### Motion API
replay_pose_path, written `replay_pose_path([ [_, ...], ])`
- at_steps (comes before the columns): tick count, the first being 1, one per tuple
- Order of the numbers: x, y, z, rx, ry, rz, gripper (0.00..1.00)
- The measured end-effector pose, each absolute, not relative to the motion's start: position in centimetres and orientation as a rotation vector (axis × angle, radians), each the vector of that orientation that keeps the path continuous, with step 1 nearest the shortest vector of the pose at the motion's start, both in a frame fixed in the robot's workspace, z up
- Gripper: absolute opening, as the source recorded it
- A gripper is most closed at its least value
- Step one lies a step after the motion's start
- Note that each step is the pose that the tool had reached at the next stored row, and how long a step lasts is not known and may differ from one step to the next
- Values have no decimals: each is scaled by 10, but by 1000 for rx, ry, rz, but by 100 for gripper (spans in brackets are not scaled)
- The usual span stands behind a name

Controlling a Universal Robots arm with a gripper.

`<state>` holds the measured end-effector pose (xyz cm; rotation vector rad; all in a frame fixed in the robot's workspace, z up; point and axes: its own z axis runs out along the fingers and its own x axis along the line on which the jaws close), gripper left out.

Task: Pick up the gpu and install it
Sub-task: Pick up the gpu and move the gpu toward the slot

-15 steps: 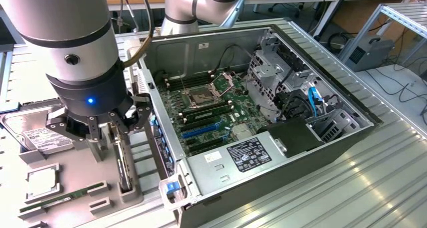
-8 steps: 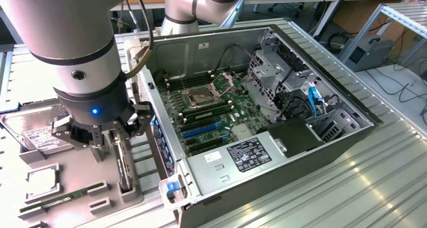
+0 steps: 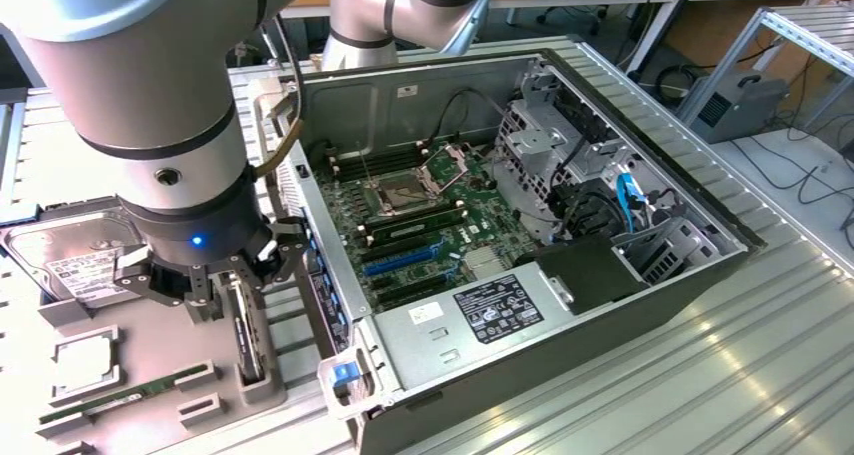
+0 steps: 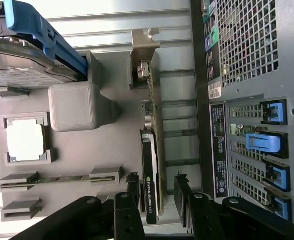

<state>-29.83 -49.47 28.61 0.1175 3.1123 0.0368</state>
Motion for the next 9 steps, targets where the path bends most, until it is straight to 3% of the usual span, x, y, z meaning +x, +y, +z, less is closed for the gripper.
replay_pose_path([
  [9,-300,-488,271,117,3112,37,42],
])
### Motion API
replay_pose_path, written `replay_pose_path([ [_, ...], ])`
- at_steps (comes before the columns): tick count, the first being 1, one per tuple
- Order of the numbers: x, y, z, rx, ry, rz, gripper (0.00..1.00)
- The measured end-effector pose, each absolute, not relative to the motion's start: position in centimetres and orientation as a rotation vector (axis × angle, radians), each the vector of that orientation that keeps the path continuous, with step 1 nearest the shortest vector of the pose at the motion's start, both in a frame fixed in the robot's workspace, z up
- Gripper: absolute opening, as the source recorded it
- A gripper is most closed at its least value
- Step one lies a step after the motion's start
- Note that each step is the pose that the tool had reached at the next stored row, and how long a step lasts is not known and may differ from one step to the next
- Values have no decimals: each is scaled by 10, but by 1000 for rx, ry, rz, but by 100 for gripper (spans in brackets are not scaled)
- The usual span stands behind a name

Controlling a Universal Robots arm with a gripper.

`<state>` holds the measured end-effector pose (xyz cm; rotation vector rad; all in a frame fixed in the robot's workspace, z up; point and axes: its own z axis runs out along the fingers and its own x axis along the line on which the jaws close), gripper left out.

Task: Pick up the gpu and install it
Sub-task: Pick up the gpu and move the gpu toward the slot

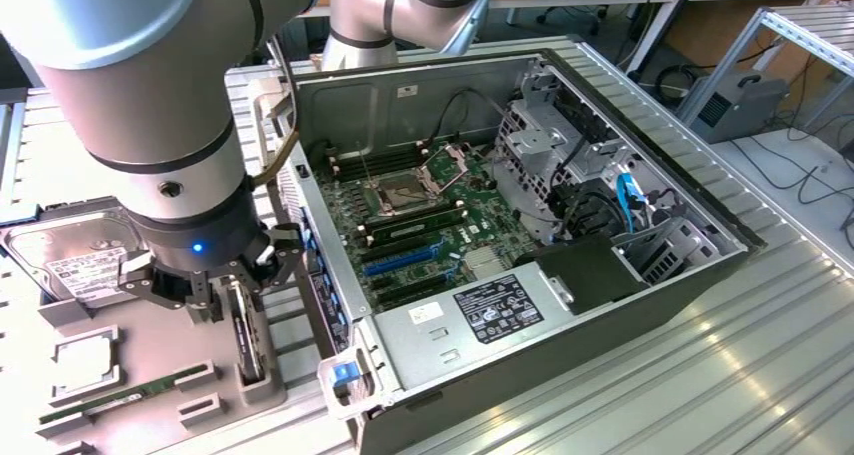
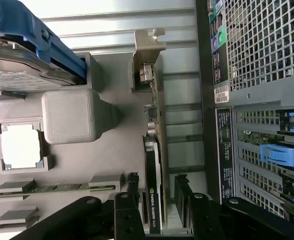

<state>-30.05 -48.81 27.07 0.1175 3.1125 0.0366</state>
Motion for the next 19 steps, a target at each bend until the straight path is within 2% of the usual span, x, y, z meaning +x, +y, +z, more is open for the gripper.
replay_pose_path([
  [19,-301,-475,244,117,3113,36,42],
])
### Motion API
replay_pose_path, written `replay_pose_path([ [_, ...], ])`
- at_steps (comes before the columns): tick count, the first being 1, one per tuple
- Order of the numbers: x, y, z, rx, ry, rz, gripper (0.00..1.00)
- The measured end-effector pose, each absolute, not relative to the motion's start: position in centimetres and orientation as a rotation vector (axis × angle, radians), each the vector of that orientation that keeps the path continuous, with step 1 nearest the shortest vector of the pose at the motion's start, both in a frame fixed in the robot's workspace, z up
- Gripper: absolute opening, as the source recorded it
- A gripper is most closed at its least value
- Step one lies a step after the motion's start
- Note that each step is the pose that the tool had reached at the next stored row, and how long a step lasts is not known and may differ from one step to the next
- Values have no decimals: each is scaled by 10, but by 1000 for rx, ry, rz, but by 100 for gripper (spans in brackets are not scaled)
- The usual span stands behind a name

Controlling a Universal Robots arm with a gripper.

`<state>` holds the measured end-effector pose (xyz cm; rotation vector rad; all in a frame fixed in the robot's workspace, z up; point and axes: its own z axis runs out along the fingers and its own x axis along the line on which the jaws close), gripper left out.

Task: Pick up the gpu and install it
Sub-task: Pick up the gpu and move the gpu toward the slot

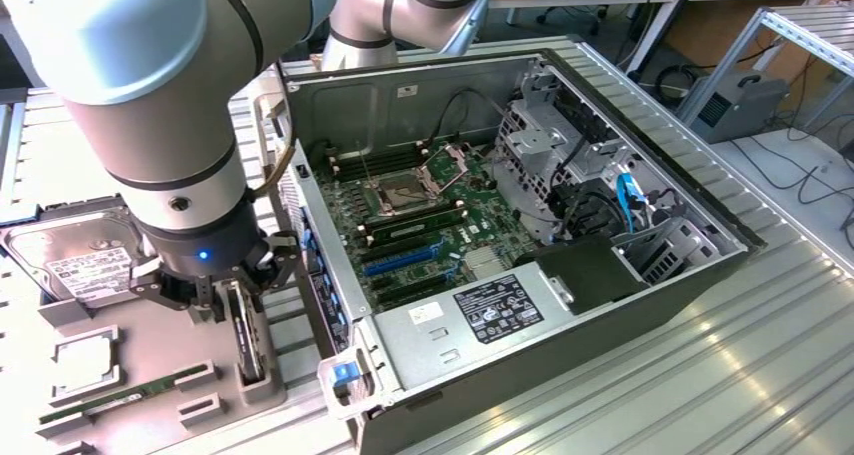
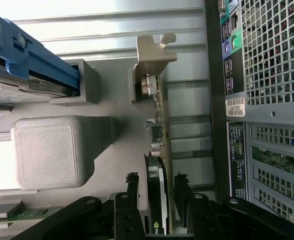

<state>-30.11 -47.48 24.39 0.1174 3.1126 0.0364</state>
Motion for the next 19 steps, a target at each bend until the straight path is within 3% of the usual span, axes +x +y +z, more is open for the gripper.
replay_pose_path([
  [19,-299,-478,240,118,3112,37,42],
])
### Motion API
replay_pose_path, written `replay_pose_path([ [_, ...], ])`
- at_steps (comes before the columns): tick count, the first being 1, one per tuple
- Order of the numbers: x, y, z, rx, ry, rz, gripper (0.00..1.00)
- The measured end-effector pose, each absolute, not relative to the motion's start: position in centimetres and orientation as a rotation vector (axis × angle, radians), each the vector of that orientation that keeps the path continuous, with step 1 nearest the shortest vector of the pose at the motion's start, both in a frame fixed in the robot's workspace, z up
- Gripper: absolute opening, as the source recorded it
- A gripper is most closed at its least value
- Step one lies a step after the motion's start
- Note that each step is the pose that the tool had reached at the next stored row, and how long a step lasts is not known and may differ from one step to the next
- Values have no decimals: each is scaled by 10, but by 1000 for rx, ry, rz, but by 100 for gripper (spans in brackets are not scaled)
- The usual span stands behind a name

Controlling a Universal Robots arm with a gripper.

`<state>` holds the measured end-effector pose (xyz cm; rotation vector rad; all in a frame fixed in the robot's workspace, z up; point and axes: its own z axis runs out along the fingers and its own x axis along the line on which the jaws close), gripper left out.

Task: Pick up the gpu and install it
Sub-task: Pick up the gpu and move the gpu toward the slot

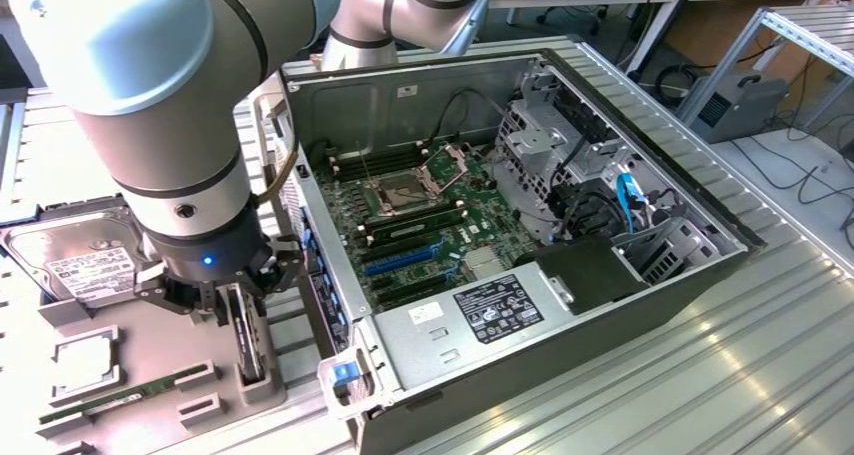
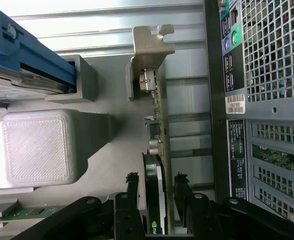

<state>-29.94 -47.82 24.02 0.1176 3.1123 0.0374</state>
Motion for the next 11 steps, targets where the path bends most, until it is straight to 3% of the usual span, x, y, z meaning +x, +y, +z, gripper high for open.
replay_pose_path([
  [11,-300,-479,240,117,3112,38,42],
])
